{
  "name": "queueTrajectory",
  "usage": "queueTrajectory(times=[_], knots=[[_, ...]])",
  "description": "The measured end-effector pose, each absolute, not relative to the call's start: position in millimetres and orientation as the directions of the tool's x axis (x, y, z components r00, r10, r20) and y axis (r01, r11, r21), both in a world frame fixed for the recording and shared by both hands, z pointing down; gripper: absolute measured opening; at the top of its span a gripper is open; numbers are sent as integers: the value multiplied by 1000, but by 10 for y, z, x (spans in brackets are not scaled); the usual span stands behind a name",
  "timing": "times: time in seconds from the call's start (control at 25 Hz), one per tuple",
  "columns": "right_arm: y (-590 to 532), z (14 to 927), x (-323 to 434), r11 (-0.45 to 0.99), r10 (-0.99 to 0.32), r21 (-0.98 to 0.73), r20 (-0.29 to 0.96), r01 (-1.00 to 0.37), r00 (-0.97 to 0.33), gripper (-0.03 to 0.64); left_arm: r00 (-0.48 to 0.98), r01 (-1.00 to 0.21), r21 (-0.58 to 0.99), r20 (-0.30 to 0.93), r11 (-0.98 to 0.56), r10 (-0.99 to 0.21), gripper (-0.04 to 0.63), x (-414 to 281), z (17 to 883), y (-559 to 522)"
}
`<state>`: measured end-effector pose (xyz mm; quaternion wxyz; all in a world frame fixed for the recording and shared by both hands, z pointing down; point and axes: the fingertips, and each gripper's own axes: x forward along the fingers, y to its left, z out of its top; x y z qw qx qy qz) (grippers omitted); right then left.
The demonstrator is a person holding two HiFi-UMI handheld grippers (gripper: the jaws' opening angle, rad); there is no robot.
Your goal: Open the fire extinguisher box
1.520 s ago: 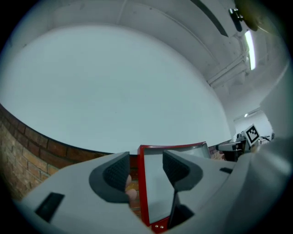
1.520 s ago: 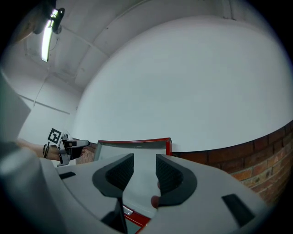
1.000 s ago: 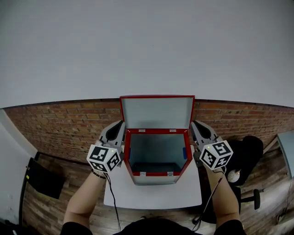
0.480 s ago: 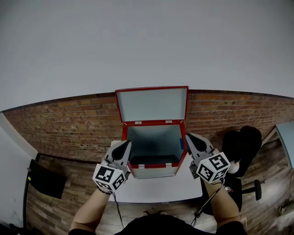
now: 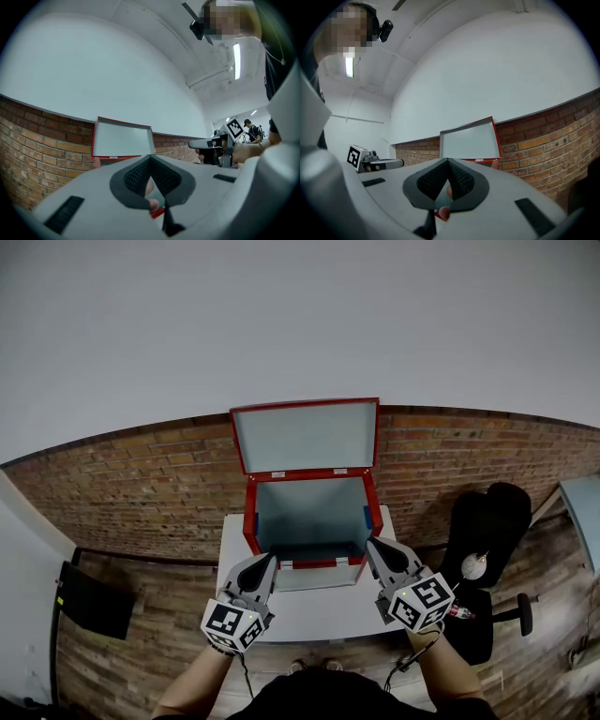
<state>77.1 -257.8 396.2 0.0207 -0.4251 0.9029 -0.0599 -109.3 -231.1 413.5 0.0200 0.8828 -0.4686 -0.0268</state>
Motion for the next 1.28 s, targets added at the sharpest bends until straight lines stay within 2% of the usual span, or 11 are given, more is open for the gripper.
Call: queueTrajectory(times=[0.6, 1.28], knots=[[-2184, 4624, 626, 607, -776, -169, 86, -777, -625, 18, 578, -807, 133, -27, -576, -816, 48, -1001, 4567, -1908], [-1929, 5005, 450, 625, -764, -104, 122, -774, -634, 18, 596, -795, 145, 9, -589, -803, 48, -918, 4959, -1709]])
